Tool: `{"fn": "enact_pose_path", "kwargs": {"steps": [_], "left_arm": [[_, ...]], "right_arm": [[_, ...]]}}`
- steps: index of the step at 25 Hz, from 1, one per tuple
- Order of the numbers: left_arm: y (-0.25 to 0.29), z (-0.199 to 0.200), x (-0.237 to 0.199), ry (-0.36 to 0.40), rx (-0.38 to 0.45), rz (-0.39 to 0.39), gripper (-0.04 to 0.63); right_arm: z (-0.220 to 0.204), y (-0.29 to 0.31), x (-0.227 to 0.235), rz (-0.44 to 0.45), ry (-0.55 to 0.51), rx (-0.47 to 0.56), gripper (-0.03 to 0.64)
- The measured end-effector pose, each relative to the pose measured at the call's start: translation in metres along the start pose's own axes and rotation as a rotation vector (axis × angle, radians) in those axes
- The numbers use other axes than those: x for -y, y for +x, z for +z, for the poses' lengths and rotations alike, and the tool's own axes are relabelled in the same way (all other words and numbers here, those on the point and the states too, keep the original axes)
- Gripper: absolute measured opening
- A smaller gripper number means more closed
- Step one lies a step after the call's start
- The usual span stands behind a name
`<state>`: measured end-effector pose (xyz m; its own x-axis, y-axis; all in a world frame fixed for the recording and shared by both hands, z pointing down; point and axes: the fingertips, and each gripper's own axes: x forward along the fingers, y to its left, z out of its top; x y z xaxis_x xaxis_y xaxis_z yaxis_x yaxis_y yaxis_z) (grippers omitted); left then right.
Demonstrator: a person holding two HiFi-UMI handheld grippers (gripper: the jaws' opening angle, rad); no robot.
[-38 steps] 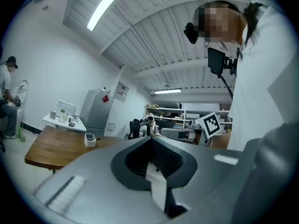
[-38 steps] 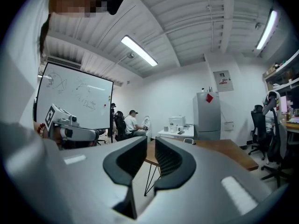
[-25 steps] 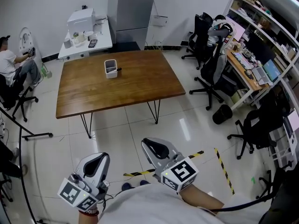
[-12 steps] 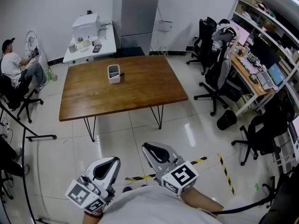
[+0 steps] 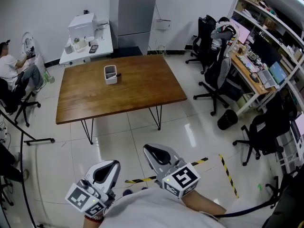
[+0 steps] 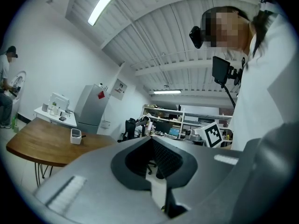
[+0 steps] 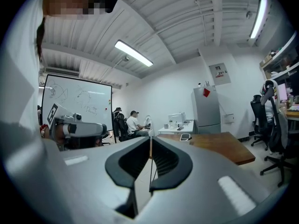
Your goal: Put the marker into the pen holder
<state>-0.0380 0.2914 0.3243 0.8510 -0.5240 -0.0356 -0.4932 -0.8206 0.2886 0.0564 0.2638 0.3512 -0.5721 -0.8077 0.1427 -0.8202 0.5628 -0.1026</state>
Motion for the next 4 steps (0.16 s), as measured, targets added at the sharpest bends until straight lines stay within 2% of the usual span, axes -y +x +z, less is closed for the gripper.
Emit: {"fn": "enact_pose_path", "kwargs": {"steps": [4], "left_arm": [[-0.0009, -0.0045, 0.0047, -0.008, -0.005, -0.005, -0.011]], "right_arm": [[-0.0033, -0.0023, -0.0031, 0.012, 0.001, -0.011, -0.002]]}}
